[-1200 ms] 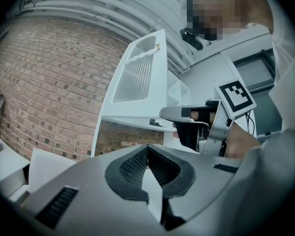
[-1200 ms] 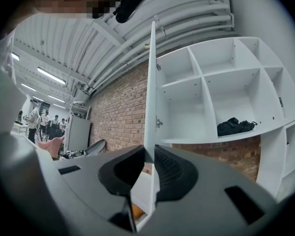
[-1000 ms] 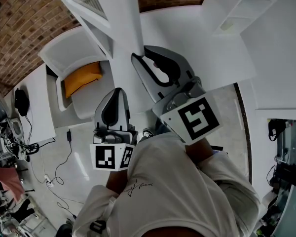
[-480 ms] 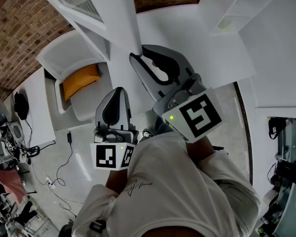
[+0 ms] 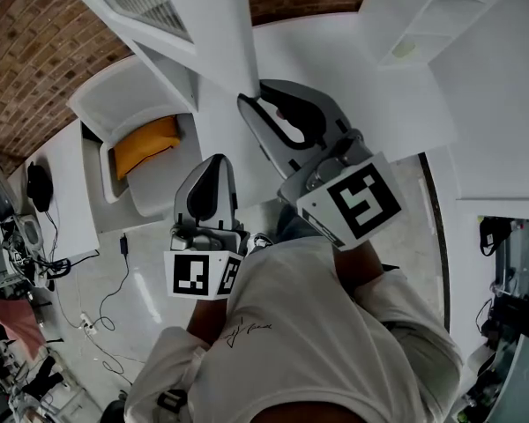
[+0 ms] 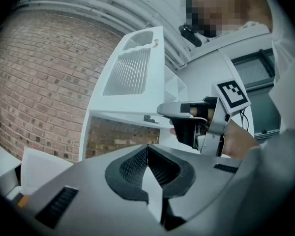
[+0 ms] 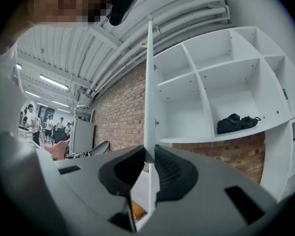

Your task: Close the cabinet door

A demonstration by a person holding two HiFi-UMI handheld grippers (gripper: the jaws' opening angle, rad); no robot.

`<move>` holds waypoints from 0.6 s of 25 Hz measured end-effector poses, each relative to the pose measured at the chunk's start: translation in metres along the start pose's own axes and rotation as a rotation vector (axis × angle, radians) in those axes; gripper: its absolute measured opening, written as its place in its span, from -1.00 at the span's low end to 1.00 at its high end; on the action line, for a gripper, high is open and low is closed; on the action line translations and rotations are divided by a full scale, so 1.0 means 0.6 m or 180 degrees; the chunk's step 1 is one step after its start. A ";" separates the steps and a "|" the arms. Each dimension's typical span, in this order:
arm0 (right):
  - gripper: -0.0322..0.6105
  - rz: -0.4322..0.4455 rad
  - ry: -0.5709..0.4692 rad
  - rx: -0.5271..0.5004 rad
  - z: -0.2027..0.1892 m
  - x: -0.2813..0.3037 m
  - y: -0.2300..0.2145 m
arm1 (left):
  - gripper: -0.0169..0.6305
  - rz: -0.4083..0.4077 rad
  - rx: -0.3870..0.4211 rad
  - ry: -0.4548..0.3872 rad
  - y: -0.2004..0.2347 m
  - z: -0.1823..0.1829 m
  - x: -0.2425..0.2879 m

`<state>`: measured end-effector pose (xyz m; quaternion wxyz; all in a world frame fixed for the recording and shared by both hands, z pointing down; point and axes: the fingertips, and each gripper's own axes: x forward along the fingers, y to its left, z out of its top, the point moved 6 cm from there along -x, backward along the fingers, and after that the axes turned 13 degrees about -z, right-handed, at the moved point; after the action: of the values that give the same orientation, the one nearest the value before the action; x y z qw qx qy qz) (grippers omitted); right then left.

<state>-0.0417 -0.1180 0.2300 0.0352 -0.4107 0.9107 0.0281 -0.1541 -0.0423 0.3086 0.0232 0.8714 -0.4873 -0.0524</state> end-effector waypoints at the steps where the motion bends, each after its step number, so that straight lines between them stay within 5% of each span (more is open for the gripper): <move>1: -0.69 0.0001 -0.0004 0.0002 0.000 0.001 -0.002 | -0.90 -0.0003 0.0003 -0.0007 0.000 0.001 0.002; 15: -0.68 -0.0012 0.0004 0.0061 -0.002 0.012 -0.040 | -0.90 -0.0064 -0.0044 -0.0012 0.003 0.000 0.031</move>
<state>-0.0286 -0.1391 0.2300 0.0386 -0.4122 0.9101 0.0191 -0.1461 -0.0592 0.3073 0.0278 0.8759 -0.4782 -0.0577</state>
